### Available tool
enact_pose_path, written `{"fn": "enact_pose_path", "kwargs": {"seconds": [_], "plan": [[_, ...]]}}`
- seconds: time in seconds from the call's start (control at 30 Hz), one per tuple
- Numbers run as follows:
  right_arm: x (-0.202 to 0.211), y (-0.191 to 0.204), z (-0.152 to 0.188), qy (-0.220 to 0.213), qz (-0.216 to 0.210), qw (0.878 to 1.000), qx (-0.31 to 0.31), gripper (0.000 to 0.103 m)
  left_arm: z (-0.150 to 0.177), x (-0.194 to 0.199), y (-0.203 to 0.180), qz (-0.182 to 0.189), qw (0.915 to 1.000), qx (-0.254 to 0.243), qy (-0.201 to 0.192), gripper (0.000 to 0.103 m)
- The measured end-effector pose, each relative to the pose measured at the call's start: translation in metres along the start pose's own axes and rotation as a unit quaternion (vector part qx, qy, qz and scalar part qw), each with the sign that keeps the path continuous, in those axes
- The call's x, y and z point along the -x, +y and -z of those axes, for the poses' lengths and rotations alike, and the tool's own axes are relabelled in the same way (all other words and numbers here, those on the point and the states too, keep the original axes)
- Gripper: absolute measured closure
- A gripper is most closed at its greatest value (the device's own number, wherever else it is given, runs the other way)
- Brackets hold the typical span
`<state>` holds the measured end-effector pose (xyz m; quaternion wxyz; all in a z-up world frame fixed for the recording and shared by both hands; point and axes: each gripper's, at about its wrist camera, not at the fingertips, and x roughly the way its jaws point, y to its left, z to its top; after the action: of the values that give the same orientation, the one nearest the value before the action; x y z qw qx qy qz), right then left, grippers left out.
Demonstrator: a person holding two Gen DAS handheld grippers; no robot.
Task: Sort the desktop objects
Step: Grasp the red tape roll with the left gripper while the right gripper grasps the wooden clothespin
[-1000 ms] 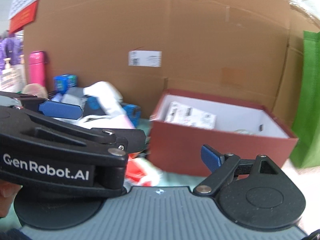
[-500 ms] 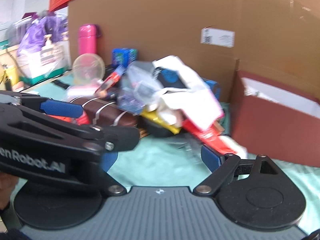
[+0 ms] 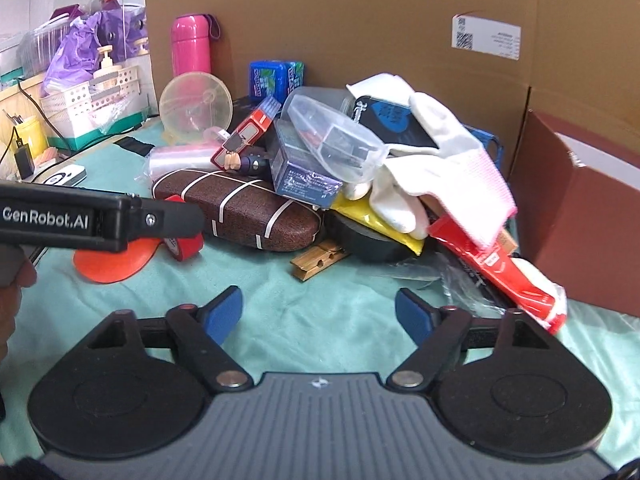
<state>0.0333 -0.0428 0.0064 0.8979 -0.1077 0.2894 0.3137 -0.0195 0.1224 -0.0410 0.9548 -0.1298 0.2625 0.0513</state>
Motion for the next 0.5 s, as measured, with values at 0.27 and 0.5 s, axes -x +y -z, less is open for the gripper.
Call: {"fn": "enact_pose_path", "kwargs": {"seconds": [0.27,0.5], "plan": [[-0.021,0.007,-0.009,0.007,-0.008,1.000,0.008,0.040,-0.001,-0.012,-0.004,0.006,0.9997,-0.023,0.009,0.030],[-0.030,0.008,-0.014,0.001,-0.001,1.000,0.009,0.051,-0.002,-0.020,0.000,0.006,0.9996,-0.017,0.021,0.032]]}}
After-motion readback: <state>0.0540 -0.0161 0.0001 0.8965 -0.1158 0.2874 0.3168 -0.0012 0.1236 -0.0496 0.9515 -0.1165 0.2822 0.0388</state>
